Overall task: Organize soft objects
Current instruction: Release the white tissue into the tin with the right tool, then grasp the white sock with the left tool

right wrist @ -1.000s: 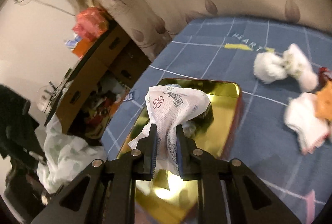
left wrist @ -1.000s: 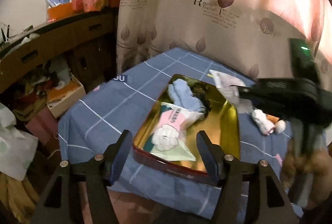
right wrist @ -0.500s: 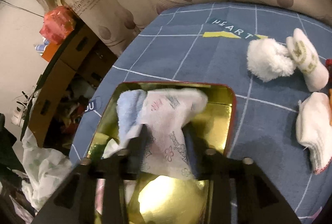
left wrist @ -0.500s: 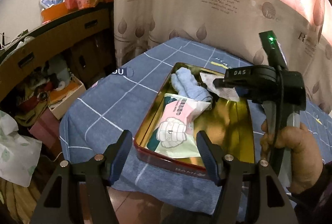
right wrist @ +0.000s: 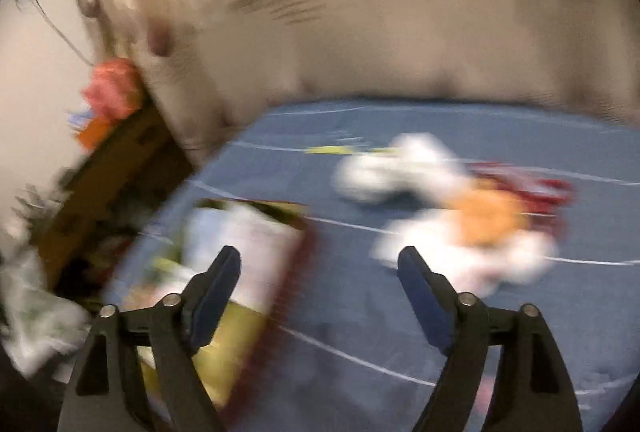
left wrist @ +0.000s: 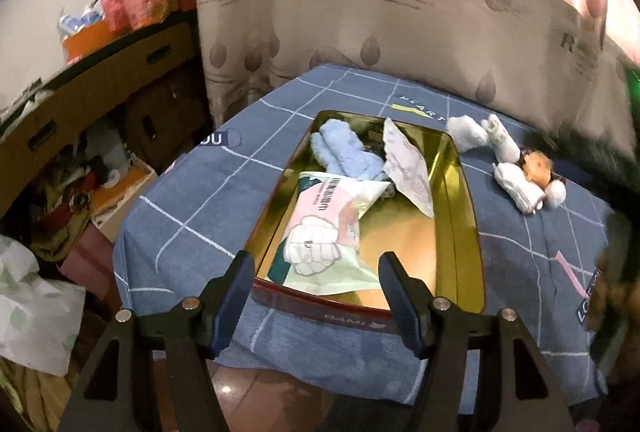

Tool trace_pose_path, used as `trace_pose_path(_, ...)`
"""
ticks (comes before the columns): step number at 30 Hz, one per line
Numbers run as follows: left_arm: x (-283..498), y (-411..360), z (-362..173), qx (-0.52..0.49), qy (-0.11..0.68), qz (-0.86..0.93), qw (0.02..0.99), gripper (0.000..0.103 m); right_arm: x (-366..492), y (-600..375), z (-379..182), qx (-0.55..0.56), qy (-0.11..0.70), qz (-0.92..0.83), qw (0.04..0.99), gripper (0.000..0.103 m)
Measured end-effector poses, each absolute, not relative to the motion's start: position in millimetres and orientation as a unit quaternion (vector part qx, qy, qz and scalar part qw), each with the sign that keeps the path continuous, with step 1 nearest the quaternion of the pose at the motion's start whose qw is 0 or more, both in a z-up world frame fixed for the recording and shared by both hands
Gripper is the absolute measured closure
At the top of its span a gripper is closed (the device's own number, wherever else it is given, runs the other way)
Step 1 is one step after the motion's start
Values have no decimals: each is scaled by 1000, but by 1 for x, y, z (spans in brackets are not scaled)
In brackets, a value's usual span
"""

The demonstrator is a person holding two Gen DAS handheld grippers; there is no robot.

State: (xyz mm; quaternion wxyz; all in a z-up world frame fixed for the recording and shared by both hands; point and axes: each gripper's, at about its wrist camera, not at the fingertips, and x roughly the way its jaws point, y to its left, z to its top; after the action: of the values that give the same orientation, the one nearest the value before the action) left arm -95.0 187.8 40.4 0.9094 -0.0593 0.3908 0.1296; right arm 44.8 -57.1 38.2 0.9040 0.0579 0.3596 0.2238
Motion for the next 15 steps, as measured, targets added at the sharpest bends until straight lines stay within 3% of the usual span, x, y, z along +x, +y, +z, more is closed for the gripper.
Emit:
trace_pose_path(10,-96,154,43,-19,383,84,920,37,42,-249,-21,-51,388,-31,920,16)
trace_pose_path(15,-93,123,46,-10,394,27,919,37,47,-286,-29,20,401,-43,915,11)
